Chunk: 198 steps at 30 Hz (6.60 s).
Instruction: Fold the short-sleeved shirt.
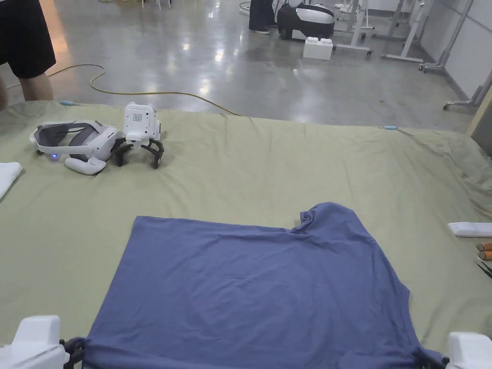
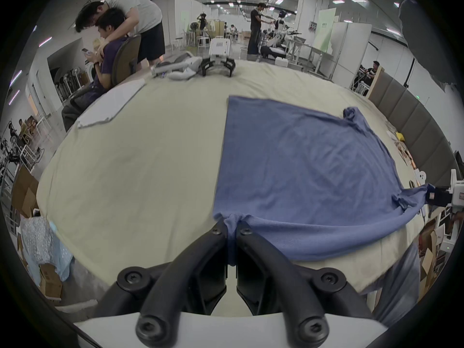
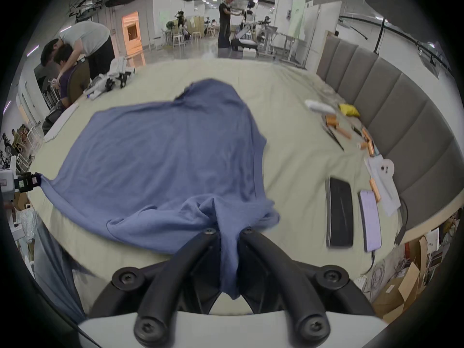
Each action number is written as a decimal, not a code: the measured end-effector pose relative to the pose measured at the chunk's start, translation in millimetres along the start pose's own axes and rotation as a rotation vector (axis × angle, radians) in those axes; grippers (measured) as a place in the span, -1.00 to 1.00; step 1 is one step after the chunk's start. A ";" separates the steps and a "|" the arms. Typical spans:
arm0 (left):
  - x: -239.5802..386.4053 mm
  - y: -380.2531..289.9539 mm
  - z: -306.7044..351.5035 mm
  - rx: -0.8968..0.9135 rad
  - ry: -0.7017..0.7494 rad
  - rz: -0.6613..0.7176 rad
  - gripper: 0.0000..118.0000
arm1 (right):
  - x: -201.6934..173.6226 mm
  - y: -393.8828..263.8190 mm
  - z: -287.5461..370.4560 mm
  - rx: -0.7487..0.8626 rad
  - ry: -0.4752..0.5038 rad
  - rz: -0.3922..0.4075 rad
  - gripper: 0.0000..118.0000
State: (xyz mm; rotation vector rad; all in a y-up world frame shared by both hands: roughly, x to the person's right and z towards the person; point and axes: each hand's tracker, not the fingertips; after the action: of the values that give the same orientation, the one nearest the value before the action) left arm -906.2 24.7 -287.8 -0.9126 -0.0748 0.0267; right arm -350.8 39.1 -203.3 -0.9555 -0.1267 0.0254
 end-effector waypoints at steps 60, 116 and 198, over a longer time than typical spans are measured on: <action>-3.0 23.5 -23.9 0.245 0.017 -0.049 -1.00 | -124.4 44.6 39.1 0.879 -0.061 -0.012 -1.00; 3.1 28.8 -56.9 -0.066 -0.060 -0.101 -0.97 | 17.5 26.3 -138.4 -0.051 0.047 -0.027 -0.90; -7.6 143.0 -183.3 -0.174 -0.052 0.052 0.25 | -99.2 60.8 -13.6 0.597 -0.106 -0.094 -1.00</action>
State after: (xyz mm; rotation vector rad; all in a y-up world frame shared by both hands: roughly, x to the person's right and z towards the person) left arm -898.6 -32.9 -513.0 -1.0874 -0.1033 0.0932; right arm -445.5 55.4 -270.3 -0.3514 -0.2459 0.0251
